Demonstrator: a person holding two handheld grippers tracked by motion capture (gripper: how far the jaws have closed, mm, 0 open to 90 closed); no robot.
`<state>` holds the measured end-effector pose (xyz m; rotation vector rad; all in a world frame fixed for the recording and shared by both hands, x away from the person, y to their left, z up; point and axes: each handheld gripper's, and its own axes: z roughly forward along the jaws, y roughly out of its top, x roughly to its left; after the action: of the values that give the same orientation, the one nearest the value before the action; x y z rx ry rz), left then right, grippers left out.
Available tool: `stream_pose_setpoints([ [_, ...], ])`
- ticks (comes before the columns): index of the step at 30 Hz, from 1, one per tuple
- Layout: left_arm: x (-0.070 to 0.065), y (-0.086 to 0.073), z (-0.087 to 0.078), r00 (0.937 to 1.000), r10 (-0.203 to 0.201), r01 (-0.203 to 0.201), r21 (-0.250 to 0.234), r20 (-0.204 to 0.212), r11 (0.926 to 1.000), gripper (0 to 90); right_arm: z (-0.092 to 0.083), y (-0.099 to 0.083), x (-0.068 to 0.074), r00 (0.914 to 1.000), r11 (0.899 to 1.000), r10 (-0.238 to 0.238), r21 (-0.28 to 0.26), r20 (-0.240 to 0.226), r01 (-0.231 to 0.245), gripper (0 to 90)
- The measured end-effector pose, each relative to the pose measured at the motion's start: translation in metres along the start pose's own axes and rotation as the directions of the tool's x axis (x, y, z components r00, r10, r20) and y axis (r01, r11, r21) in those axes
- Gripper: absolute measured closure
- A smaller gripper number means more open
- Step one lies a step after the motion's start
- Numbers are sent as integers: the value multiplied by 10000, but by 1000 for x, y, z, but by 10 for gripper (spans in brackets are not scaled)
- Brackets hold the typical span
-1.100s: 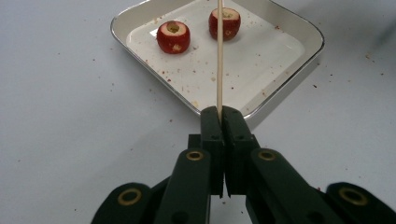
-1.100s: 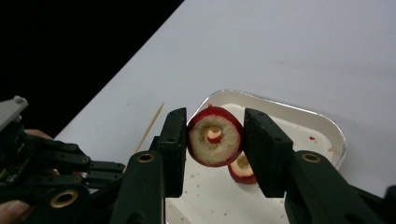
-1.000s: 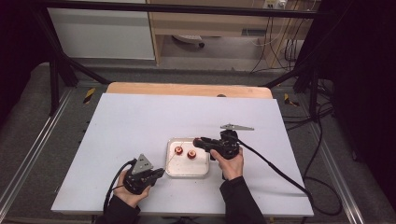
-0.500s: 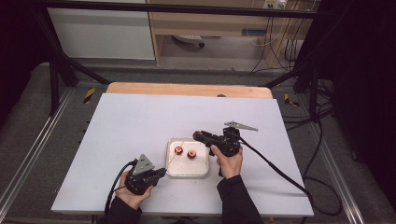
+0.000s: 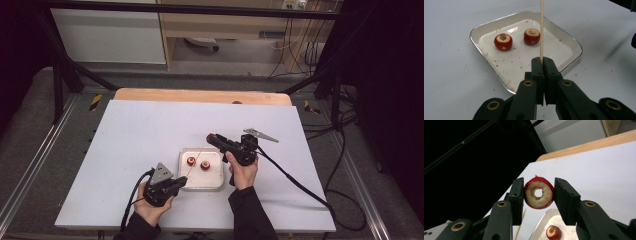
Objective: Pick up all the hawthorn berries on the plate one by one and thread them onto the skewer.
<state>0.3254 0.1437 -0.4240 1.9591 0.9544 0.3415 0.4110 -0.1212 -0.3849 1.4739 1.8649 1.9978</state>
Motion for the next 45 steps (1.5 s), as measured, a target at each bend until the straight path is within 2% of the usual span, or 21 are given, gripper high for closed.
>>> stream_pose_setpoints([
  [6, -6, 5, 6, 9999, -120, 121, -248, 30, 9996, 879, -1, 2, 1, 9997, 9989, 197, -416, -142, -203, 615],
  [17, -10, 10, 9, 9995, -275, 281, -515, 133, 9983, 879, -2, 5, 3, 9988, 9958, 425, -803, -252, -444, 615],
  [32, -12, 13, 11, 9991, -383, 393, -659, 162, 9971, 879, -1, 3, 3, 9981, 9950, 479, -858, -392, -512, 615],
  [45, -14, 16, 12, 9971, -744, 759, -1010, 184, 9920, 879, 1, -2, 4, 9968, 9944, 622, -819, -496, -661, 615],
])
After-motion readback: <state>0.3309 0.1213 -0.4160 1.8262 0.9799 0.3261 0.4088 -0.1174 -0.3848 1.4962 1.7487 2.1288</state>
